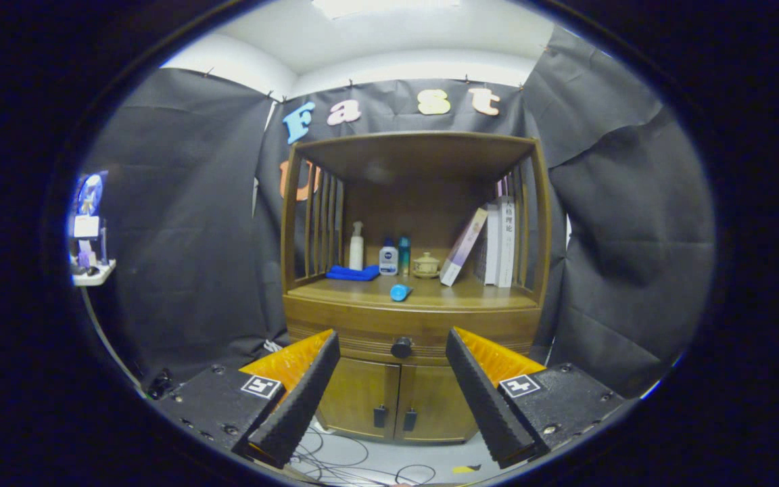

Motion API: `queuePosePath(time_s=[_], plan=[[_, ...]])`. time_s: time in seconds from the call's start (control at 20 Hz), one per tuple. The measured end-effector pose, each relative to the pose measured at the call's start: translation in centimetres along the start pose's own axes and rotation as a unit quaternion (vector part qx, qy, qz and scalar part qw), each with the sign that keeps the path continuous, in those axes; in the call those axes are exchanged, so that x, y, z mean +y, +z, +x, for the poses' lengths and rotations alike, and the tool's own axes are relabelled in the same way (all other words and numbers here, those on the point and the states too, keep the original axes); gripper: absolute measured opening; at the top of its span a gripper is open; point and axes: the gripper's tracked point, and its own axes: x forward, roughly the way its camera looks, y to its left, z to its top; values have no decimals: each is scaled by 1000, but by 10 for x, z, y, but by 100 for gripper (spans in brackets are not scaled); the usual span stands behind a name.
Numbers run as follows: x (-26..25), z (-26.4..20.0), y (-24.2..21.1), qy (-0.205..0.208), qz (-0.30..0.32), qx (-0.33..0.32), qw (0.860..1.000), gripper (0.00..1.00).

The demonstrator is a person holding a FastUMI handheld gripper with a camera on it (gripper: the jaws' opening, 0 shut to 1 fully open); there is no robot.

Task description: Pull open the drawer, take out the items inside it, and place them on the countertop above the cabinet.

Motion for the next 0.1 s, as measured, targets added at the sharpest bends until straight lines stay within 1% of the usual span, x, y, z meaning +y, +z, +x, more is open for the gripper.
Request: queuePosePath(time_s=[0.1], plan=[[1,-21,6,3,12,-13,1000,100]])
